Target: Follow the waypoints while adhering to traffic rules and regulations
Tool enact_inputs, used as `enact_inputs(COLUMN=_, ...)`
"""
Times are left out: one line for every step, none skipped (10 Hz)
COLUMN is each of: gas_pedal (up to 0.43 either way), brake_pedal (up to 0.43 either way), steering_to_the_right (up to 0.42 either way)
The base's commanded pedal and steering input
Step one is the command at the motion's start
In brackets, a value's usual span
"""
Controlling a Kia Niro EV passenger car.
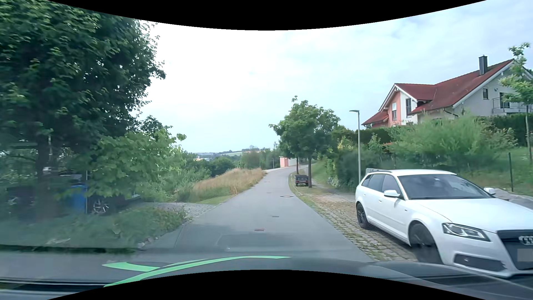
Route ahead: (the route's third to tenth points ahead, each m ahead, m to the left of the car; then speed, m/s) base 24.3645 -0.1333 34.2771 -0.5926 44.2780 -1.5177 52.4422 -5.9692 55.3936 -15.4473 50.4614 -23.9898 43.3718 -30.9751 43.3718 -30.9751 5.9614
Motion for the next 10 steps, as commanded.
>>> enact_inputs(gas_pedal=0.000, brake_pedal=0.037, steering_to_the_right=0.006)
enact_inputs(gas_pedal=0.000, brake_pedal=0.037, steering_to_the_right=0.007)
enact_inputs(gas_pedal=0.000, brake_pedal=0.043, steering_to_the_right=0.008)
enact_inputs(gas_pedal=0.000, brake_pedal=0.049, steering_to_the_right=0.009)
enact_inputs(gas_pedal=0.000, brake_pedal=0.049, steering_to_the_right=0.009)
enact_inputs(gas_pedal=0.000, brake_pedal=0.049, steering_to_the_right=0.009)
enact_inputs(gas_pedal=0.000, brake_pedal=0.049, steering_to_the_right=0.010)
enact_inputs(gas_pedal=0.000, brake_pedal=0.055, steering_to_the_right=0.014)
enact_inputs(gas_pedal=0.000, brake_pedal=0.061, steering_to_the_right=0.018)
enact_inputs(gas_pedal=0.000, brake_pedal=0.067, steering_to_the_right=0.018)
